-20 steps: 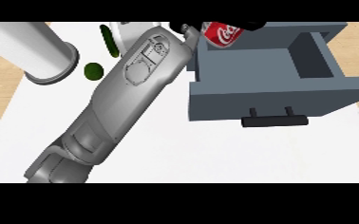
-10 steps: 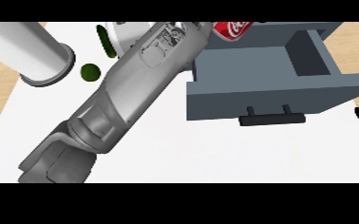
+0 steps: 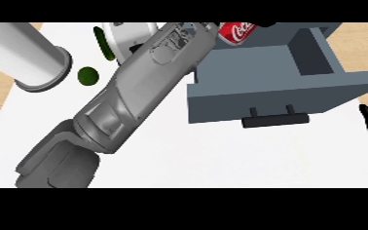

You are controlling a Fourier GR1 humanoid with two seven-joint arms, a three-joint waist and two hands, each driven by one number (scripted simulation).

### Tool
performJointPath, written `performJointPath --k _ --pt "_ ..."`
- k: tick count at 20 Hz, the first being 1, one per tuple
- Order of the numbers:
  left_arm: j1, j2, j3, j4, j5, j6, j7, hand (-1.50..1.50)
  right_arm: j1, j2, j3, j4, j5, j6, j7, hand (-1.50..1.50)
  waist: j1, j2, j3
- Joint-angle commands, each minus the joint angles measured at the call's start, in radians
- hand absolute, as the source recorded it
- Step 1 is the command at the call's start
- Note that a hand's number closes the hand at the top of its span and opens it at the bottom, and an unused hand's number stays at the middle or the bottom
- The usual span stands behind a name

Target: Pick up the can, place it into the drawer and close the drawer

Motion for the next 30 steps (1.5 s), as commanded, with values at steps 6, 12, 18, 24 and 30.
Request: performJointPath --k 6,12,18,24,30 --pt "0.006 0.000 -0.121 0.057 0.073 0.062 -0.063 1.50 -0.037 -0.003 0.005 0.029 0.026 -0.012 -0.005 -1.50 -0.021 0.006 0.001" --pt "0.000 0.000 -0.146 0.124 0.093 0.064 -0.107 1.50 -0.048 -0.004 0.020 0.041 0.015 0.003 -0.008 -1.50 -0.041 0.013 0.001" --pt "0.011 0.000 -0.204 0.143 0.099 0.106 -0.105 -1.50 -0.040 -0.004 0.027 0.011 0.019 0.004 0.000 -1.50 -0.054 0.012 0.001" --pt "0.038 0.000 -0.235 0.125 0.134 0.178 -0.119 -1.50 -0.100 -0.032 0.005 0.022 0.000 -0.005 0.037 -1.50 -0.068 0.015 0.001" --pt "0.035 0.000 -0.228 0.147 0.164 0.185 -0.153 -1.50 -0.093 0.002 0.056 -0.019 0.040 -0.030 0.057 -1.50 -0.059 0.017 -0.001"
